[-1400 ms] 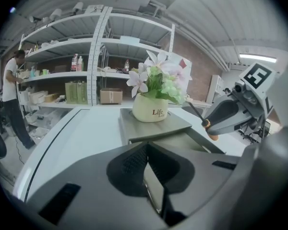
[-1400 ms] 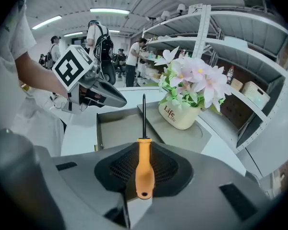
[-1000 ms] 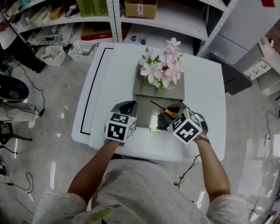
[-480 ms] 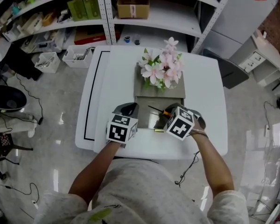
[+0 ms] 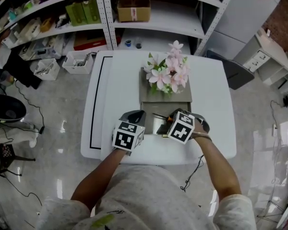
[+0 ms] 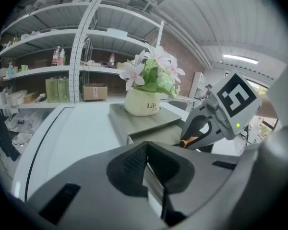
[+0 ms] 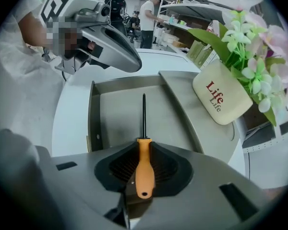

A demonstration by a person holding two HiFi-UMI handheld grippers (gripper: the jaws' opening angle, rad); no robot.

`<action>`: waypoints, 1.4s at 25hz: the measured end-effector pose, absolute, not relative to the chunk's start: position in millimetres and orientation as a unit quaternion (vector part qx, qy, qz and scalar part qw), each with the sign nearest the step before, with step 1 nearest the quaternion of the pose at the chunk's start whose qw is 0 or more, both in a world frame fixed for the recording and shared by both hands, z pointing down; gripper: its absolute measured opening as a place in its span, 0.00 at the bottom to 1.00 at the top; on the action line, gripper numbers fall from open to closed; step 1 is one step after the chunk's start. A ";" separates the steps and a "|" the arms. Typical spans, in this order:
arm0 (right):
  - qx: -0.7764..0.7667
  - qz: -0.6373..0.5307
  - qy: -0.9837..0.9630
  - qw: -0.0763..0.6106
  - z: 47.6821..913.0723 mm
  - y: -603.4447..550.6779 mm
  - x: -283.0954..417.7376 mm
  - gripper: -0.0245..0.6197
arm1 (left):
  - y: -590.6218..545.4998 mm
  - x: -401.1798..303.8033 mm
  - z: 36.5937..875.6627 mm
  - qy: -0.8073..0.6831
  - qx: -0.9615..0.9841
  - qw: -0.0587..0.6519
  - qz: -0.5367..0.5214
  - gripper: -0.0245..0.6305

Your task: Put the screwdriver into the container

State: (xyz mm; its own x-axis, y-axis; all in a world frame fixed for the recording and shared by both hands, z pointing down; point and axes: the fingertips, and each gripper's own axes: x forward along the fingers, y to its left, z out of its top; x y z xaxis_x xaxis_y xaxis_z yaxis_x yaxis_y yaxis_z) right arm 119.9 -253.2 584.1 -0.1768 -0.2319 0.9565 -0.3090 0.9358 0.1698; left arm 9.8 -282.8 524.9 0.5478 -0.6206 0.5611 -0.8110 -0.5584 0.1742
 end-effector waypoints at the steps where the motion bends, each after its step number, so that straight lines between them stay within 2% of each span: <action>1: 0.176 0.032 -0.766 0.618 585.1 -252.8 118.7 0.15 | -281.6 10.9 525.2 -0.416 0.855 0.212 0.225 0.04; 20: 0.171 0.044 -0.757 0.629 593.6 -255.3 115.9 0.17 | -281.1 8.8 522.0 -0.403 0.862 0.215 0.220 0.04; 27: 0.203 0.063 -0.779 0.590 577.7 -254.3 117.1 0.18 | -282.7 5.1 508.6 -0.413 0.862 0.213 0.205 0.04; 35: 0.290 0.085 -0.807 0.507 533.0 -259.3 122.1 0.15 | -294.0 1.0 490.9 -0.425 0.861 0.202 0.193 0.04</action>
